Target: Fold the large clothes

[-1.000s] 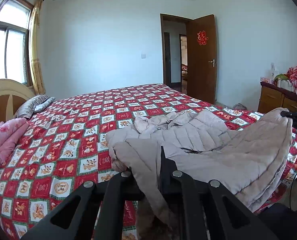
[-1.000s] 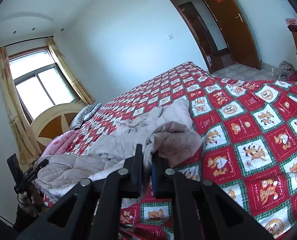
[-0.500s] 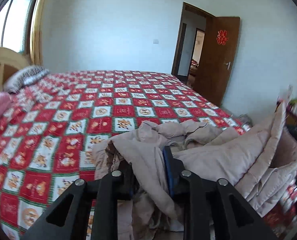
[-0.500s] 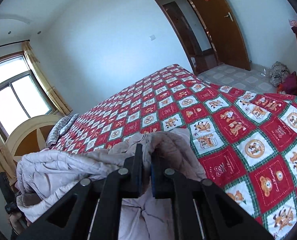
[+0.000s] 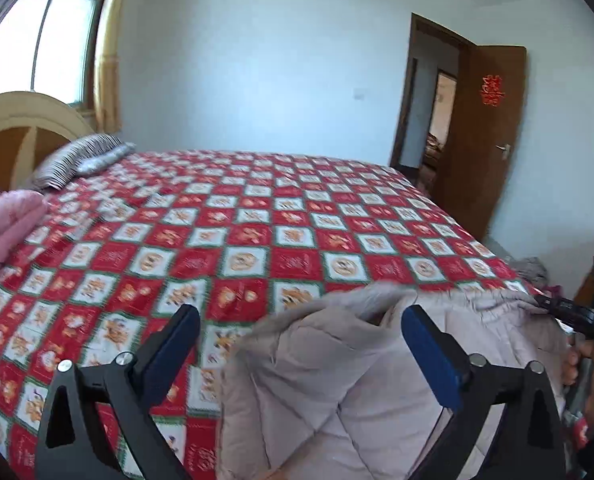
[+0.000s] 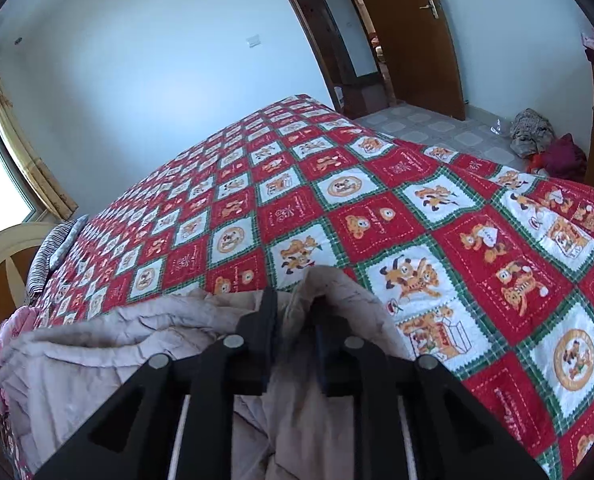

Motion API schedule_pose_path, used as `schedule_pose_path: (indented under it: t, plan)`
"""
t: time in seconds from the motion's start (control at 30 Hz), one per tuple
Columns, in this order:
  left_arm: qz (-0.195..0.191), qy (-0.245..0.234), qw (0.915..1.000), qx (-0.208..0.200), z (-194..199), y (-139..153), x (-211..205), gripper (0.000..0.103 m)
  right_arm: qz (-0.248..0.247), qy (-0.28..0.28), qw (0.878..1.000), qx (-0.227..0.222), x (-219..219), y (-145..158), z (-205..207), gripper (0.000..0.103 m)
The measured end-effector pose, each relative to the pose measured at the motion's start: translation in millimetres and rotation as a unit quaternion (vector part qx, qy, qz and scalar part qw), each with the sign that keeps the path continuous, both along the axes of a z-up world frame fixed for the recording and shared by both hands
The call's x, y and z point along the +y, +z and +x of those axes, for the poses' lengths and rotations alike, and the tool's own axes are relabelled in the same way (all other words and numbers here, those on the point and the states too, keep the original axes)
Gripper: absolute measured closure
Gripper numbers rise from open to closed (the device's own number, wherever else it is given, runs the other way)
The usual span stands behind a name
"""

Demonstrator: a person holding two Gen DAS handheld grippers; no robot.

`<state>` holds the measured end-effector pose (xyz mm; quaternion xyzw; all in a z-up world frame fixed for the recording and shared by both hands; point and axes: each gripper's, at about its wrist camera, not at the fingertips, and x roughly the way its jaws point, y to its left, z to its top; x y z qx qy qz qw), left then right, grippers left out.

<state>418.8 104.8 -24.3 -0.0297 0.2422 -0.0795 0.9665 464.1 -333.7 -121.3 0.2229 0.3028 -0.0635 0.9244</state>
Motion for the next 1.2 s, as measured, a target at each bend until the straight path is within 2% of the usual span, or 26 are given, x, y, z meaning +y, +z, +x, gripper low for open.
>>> schedule_pose_path:
  t: [0.03, 0.1, 0.2, 0.27, 0.33, 0.43, 0.53, 0.6, 0.83, 0.93, 1.07, 1.2]
  plan:
    - [0.009, 0.009, 0.9999, -0.009, 2.9, -1.6, -0.9, 0.001, -0.004, -0.003, 1.000, 0.001, 0.9, -1.6, 5.8, 0.076]
    - [0.015, 0.011, 0.9997, 0.013, 14.4, -11.5, -7.0, 0.001, -0.016, 0.000, 1.000, 0.003, 6.8, -2.2, 13.3, 0.058]
    - [0.046, 0.009, 0.9987, 0.022, 17.1, -31.2, -23.2, 0.001, -0.038, 0.016, 0.999, -0.022, 22.3, 7.0, 5.4, 0.042]
    - [0.057, 0.005, 0.9981, 0.021, 11.7, -45.9, -36.1, 0.001, -0.048, 0.028, 0.998, -0.034, 37.2, 13.3, -8.6, 0.038]
    - [0.084, 0.021, 0.9963, 0.007, 0.2, -57.9, -51.9, 0.001, -0.051, 0.049, 0.996, -0.046, 58.9, 14.9, -29.6, 0.034]
    - [0.104, 0.041, 0.9936, -0.017, -5.3, -69.7, -71.1, 0.001, -0.094, 0.083, 0.989, -0.080, 101.6, 9.1, -61.4, 0.023]
    - [0.131, 0.059, 0.9895, -0.020, 11.2, -80.4, -86.3, 0.001, -0.178, 0.117, 0.972, -0.094, 142.3, 0.3, -59.2, 0.021]
    - [0.133, 0.067, 0.9888, -0.004, 27.0, -87.0, -88.9, 0.001, -0.199, 0.113, 0.969, -0.091, 146.7, -5.3, -45.6, 0.021]
    - [0.111, 0.065, 0.9899, 0.059, 73.8, -110.5, -85.6, 0.001, -0.155, 0.089, 0.983, -0.029, 121.1, -25.1, 11.7, 0.021]
    - [0.094, 0.062, 0.9905, 0.079, 85.2, -125.3, -82.4, 0.001, -0.151, 0.088, 0.985, -0.018, 119.2, -37.7, 17.9, 0.021]
    - [0.093, 0.054, 0.9903, 0.088, 92.2, -134.4, -85.9, 0.001, -0.154, 0.089, 0.984, -0.001, 121.8, -46.8, 23.5, 0.018]
    - [0.065, 0.042, 0.9912, 0.108, 102.3, -143.1, -80.2, 0.001, -0.148, 0.093, 0.984, 0.016, 120.9, -52.4, 30.2, 0.015]
